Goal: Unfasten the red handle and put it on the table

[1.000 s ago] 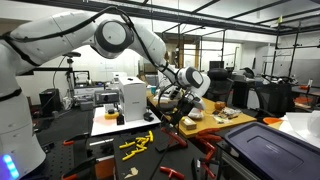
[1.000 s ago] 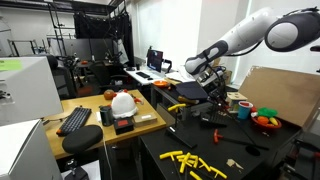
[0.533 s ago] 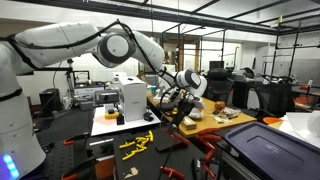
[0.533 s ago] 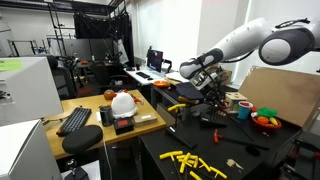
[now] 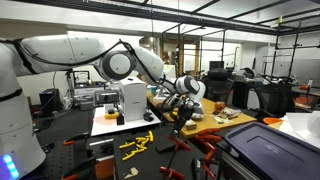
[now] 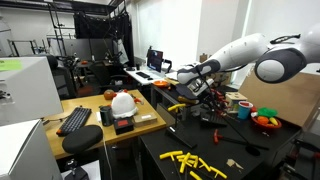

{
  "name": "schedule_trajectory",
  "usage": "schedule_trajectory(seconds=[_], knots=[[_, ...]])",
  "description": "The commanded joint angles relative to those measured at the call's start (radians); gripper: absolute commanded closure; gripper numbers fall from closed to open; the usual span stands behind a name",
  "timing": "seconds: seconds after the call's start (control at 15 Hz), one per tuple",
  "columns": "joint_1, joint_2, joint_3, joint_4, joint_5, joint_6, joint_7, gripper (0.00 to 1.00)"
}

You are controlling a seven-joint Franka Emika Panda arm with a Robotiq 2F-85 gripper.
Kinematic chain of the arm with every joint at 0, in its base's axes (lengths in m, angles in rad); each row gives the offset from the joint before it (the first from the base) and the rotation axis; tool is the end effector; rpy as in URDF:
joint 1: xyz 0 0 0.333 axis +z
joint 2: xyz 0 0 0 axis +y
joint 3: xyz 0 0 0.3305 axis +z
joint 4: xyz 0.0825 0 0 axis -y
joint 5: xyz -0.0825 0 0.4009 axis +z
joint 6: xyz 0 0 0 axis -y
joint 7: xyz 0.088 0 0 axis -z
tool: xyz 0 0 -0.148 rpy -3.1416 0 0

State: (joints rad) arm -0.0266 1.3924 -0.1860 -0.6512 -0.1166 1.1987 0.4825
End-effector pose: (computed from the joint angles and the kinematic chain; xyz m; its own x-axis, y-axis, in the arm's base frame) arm 0.6779 -0.1135 0.0489 0.5783 -0.6369 -0.5097 -0.3084 -0.7492 0.5862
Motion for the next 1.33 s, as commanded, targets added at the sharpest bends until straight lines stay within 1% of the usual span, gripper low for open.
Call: schedule_trajectory(seconds=[0.0,0.07,0.33,0.47,0.53,0.6,0.87,1.27], knots=[[-0.024,0.070,-0.016,0.149,0.003,-0.054,0.054,0.94],[-0.026,0.063,-0.017,0.132,0.006,-0.037,0.068,0.94],[-0.036,0.081,-0.010,0.154,0.011,-0.025,0.124,0.94],[-0.039,0.088,0.003,0.161,0.026,-0.015,0.131,0.94],[-0.043,0.105,0.017,0.194,0.032,-0.021,0.130,0.94],[-0.036,0.073,0.029,0.136,0.031,0.010,0.133,0.94],[-0.012,0.076,0.070,0.118,0.043,0.064,0.106,0.94],[0.022,0.093,0.070,0.071,0.029,0.172,0.121,0.94]])
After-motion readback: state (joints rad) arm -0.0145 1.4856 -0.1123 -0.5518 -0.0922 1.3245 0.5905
